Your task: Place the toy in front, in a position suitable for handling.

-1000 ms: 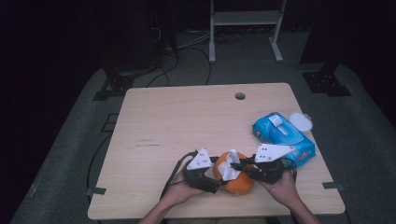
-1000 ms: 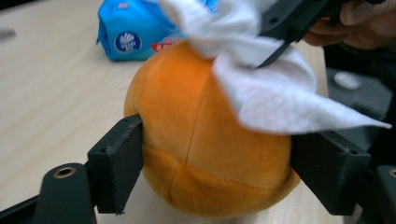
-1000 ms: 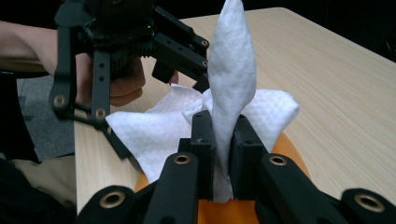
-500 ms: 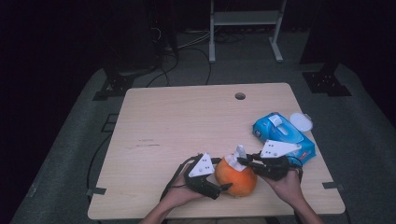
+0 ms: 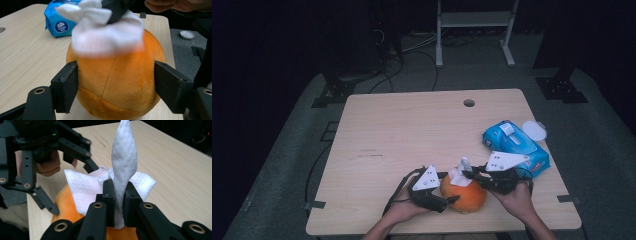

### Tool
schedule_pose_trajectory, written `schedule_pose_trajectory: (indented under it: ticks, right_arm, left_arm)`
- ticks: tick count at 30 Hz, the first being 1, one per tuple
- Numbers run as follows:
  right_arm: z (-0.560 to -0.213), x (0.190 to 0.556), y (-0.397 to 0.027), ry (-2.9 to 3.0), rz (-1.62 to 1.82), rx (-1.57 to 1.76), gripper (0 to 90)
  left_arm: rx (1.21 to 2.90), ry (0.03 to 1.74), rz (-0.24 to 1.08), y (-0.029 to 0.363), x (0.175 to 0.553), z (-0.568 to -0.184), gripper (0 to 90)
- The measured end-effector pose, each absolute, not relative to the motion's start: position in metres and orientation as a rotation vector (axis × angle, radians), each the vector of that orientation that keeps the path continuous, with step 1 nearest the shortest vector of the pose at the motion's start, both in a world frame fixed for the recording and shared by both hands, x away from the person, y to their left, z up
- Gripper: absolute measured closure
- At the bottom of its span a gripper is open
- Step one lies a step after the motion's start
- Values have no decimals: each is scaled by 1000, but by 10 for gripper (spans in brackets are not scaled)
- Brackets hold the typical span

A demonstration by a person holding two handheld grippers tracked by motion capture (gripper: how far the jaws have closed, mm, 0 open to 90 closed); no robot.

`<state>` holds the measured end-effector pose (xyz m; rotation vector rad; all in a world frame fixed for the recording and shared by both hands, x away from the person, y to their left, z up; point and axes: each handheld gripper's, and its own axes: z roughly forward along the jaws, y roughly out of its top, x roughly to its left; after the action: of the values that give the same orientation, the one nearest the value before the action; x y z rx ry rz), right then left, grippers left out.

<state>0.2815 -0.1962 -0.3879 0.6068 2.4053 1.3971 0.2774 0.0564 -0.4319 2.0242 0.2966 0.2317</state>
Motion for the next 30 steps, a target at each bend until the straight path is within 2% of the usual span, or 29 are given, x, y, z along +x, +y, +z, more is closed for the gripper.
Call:
schedule_pose_trajectory:
  ticks: [7,13,15,17,19,22,23,24,30]
  right_arm:
    - [-390,278,-179,2429,1424,546,814]
    - [-396,282,-189,2449,1420,577,813]
    - [-400,283,-192,2460,1428,594,813]
    - [-400,283,-189,2459,1431,595,810]
    - [-400,283,-180,2465,1447,568,808]
    - [-402,280,-168,2481,1421,518,807]
    - [-402,280,-167,2479,1405,505,807]
    - [-401,282,-172,2483,1423,514,808]
    - [-410,286,-200,2493,1390,591,805]
  left_arm:
    - [2065,280,226,58,278,-434,255]
    - [2085,326,175,74,283,-445,254]
    - [2088,329,164,75,284,-445,209]
    - [2088,322,160,72,285,-442,100]
    - [2063,309,151,68,286,-439,66]
    - [2068,319,166,66,287,-440,73]
    - [2061,319,163,69,288,-441,108]
    - [2063,345,152,72,289,-442,173]
    - [2074,374,134,81,292,-448,204]
